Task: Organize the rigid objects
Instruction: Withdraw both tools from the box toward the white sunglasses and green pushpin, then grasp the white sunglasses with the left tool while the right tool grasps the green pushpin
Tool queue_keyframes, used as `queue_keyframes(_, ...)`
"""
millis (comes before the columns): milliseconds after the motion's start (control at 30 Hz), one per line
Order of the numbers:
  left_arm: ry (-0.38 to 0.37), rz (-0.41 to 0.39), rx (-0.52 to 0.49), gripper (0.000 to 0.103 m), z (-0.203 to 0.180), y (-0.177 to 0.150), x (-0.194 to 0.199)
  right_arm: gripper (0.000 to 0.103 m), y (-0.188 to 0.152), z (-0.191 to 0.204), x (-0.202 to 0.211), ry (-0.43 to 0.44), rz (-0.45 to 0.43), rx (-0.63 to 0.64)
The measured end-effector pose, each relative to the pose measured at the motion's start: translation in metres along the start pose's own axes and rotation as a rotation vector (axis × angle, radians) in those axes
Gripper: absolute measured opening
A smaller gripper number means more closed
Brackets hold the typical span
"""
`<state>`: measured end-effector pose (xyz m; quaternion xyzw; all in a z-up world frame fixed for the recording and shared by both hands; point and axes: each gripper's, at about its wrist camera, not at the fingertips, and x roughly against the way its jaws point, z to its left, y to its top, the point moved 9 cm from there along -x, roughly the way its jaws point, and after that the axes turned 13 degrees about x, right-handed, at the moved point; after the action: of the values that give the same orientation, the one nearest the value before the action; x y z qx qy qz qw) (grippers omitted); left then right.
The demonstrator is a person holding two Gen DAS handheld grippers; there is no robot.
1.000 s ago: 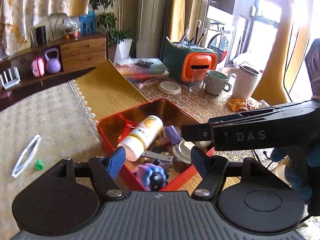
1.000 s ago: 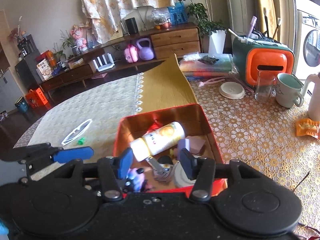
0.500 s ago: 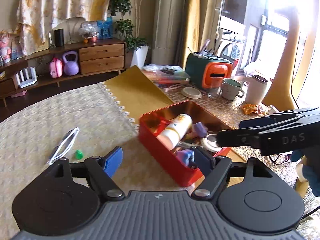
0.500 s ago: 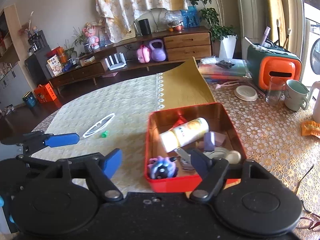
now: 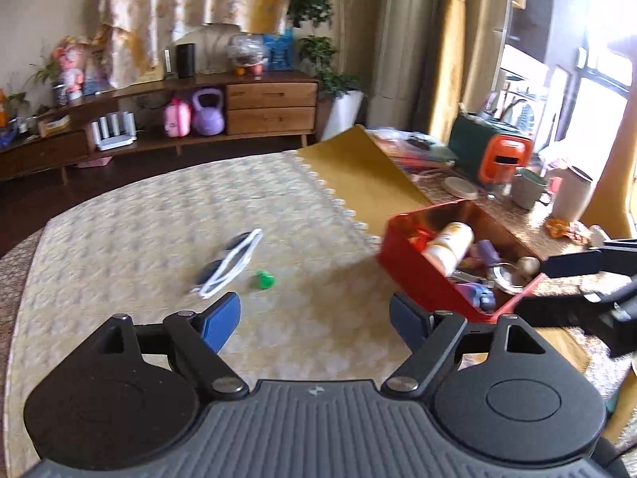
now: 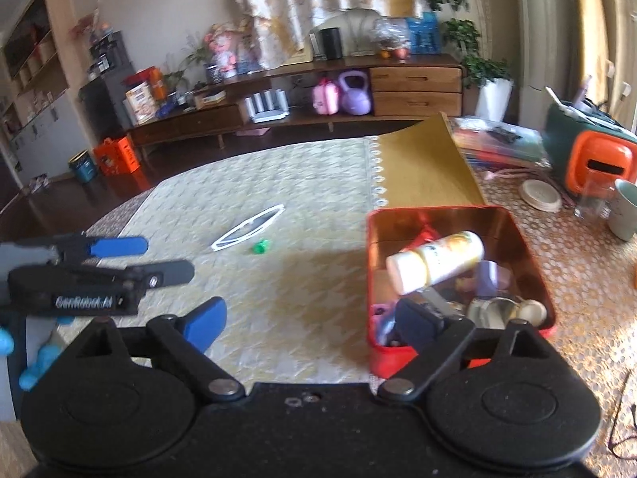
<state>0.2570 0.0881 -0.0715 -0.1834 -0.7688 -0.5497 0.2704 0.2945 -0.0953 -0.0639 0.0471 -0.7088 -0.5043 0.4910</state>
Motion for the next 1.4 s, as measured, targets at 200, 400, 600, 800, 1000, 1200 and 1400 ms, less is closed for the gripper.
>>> queue_keyframes(200, 0.072, -0.02, 0.002, 0.084, 0.027, 0.006, -0.012, 0.103, 0.006, 0.024, -0.014, 0.063, -0.028, 0.064)
queue_keyframes(400, 0.102, -0.002, 0.027, 0.084, 0.051, 0.01, -0.038, 0.103, 0.01, 0.034, -0.04, 0.098, -0.008, 0.086)
queue_keyframes(600, 0.078, 0.036, 0.032, 0.084, 0.065, 0.016, -0.069, 0.102, 0.015, 0.038, -0.073, 0.106, 0.025, 0.116)
queue_keyframes(800, 0.074, 0.07, 0.033, 0.084, 0.08, 0.018, -0.106, 0.099, 0.02, 0.042, -0.105, 0.115, 0.042, 0.18)
queue_keyframes(1000, 0.072, 0.08, 0.043, 0.084, 0.094, 0.02, -0.136, 0.089, 0.021, 0.045, -0.135, 0.122, 0.072, 0.224)
queue_keyframes(1200, 0.078, 0.09, 0.021, 0.084, 0.1, 0.023, -0.16, 0.078, 0.024, 0.049, -0.166, 0.119, 0.094, 0.251)
queue_keyframes(1400, 0.051, 0.101, 0.045, 0.084, 0.108, 0.025, -0.179, 0.068, 0.025, 0.052, -0.19, 0.108, 0.105, 0.282)
